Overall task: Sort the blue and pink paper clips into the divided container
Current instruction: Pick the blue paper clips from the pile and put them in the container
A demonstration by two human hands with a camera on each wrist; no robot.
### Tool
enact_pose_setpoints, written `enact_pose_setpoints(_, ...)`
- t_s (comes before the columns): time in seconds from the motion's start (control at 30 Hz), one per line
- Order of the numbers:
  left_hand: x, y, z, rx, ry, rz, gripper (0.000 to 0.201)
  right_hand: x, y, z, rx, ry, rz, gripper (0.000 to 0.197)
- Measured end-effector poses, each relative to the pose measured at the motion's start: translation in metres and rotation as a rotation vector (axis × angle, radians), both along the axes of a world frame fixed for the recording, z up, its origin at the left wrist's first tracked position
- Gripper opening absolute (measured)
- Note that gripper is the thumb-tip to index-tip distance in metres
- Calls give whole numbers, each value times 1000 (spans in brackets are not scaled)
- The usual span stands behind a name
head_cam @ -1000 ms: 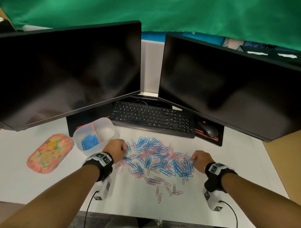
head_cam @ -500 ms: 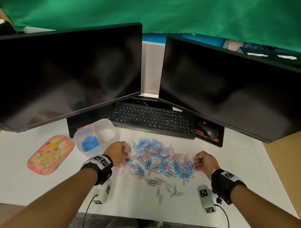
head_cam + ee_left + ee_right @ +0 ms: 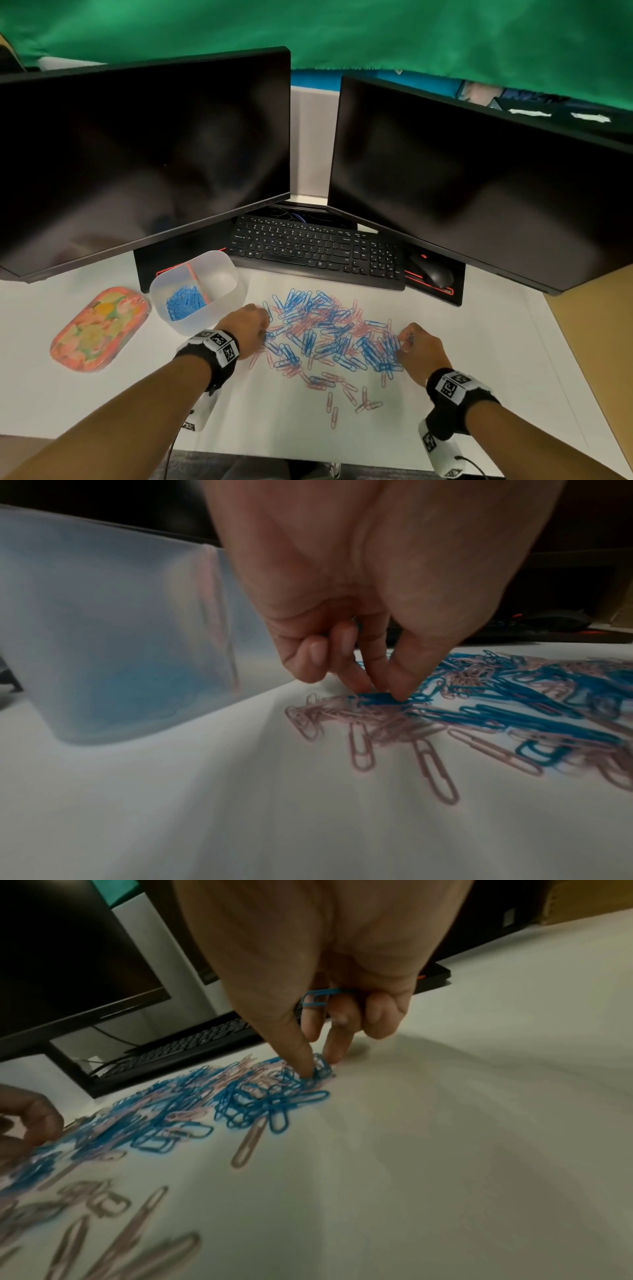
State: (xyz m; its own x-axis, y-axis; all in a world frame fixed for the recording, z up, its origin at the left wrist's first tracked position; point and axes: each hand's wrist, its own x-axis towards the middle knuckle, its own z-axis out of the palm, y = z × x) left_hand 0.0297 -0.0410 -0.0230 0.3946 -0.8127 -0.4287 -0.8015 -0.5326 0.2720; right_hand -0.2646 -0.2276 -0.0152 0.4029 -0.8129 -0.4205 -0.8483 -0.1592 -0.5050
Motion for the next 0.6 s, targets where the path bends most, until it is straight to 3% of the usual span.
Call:
enact_pose_setpoints(0.3,-2,0,4,46,-26,-28,16,4,-9,2,61,39,-72,24)
enact_pose_setpoints(0.47,-1,3,9,-22,95,95,8,1,-9,0,85,52,-3,24)
enact_pose_setpoints(0.6,0,3,14,-157,208,197,16,0,-11,0,128,14,47,27)
